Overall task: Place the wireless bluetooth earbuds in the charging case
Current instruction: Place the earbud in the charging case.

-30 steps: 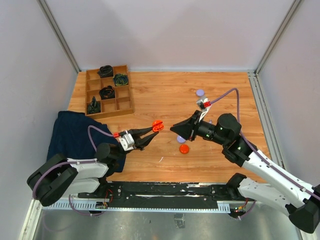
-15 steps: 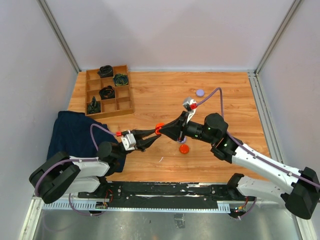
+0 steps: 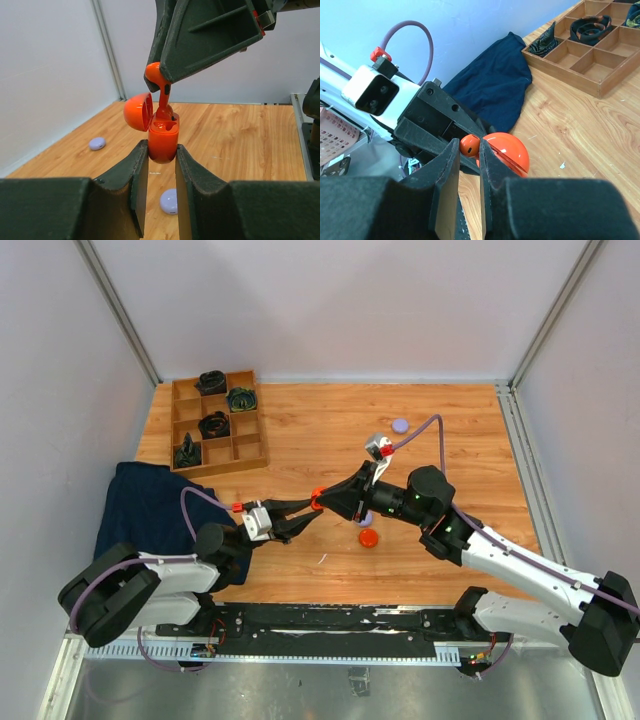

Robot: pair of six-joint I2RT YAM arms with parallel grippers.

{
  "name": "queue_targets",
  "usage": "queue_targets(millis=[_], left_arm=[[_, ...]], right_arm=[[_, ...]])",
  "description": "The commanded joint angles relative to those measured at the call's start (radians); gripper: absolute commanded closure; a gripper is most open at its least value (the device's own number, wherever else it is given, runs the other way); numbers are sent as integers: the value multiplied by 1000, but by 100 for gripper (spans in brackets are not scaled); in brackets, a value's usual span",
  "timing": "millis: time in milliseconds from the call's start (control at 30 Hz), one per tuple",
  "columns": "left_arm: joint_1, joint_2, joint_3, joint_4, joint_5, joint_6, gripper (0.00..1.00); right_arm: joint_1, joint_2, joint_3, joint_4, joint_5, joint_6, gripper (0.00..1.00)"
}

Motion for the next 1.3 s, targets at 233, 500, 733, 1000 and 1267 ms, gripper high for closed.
queue_targets(millis=[233,500,733,1000,1267], left_arm=[[-7,-31,25,243,-36,2,100],[-7,-45,31,243,-43,2,100],[-7,-64,30,242,-49,2,100],[-7,-64,39,243,-61,5,100],[-7,-52,48,242,-56,-1,100]], right_arm=[[24,0,-33,89,32,86,89],[28,6,-54,116,63,130,89],[31,-8,-69,108,122,152,89],[36,-57,-91,65,221,165,84],[40,-50,-64,7,238,152,82]])
